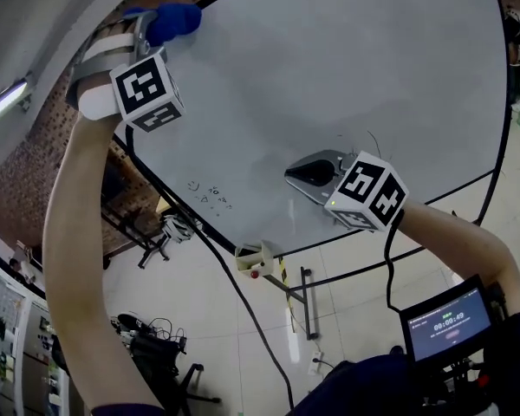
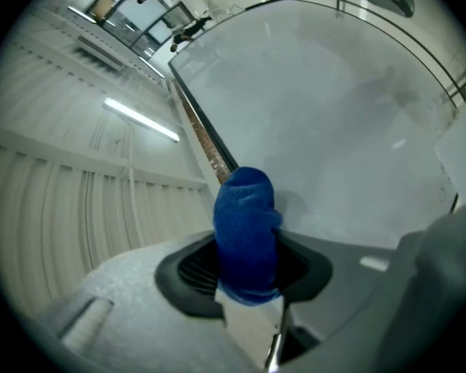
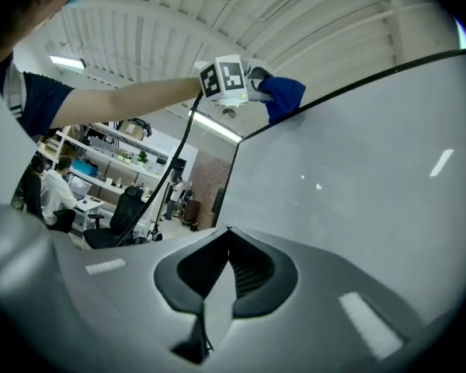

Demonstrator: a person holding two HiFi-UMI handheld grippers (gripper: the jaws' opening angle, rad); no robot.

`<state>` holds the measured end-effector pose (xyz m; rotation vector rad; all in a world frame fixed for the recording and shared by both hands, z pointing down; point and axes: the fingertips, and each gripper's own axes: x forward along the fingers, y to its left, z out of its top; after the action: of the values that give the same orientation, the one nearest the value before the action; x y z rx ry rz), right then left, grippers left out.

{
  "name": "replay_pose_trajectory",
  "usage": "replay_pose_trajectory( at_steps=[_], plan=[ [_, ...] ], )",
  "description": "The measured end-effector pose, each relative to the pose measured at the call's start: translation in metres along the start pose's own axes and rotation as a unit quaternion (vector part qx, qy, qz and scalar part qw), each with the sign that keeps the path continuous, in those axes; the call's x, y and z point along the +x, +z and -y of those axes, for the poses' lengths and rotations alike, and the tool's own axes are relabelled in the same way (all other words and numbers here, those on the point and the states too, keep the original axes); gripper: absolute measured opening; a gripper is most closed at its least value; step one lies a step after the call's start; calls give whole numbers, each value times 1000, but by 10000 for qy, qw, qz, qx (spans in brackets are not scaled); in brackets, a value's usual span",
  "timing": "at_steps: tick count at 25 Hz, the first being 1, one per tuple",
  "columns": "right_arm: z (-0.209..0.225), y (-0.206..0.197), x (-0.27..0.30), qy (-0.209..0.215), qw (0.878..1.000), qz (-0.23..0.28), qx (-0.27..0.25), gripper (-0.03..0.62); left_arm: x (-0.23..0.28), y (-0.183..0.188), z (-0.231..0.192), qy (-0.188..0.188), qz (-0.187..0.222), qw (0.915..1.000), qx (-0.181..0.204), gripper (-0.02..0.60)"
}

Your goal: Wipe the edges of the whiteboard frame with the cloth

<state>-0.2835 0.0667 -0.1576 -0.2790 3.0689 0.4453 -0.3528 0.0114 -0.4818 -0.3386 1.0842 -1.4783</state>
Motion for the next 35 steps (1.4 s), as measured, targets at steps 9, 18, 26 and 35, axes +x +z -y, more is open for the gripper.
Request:
replay_pose_trajectory(
  at_steps=[9, 18, 26, 35],
  plan=[
    [-19, 37, -36, -933, 9943, 483, 184, 10, -92, 15, 3, 331, 1007, 9730, -2051, 150],
    [-66, 36, -86, -2064, 9741, 786, 478, 11, -233, 64, 95, -639, 1831, 8886, -4156, 150],
    [-107, -8, -116, -2481, 9676, 255, 396, 11, -349, 165, 224, -1661, 2270, 7625, -5827, 159],
    [-173, -98, -143, -2623, 9616, -317, 748, 11, -459, 233, 330, -2891, 1733, 5864, -7365, 161]
  ],
)
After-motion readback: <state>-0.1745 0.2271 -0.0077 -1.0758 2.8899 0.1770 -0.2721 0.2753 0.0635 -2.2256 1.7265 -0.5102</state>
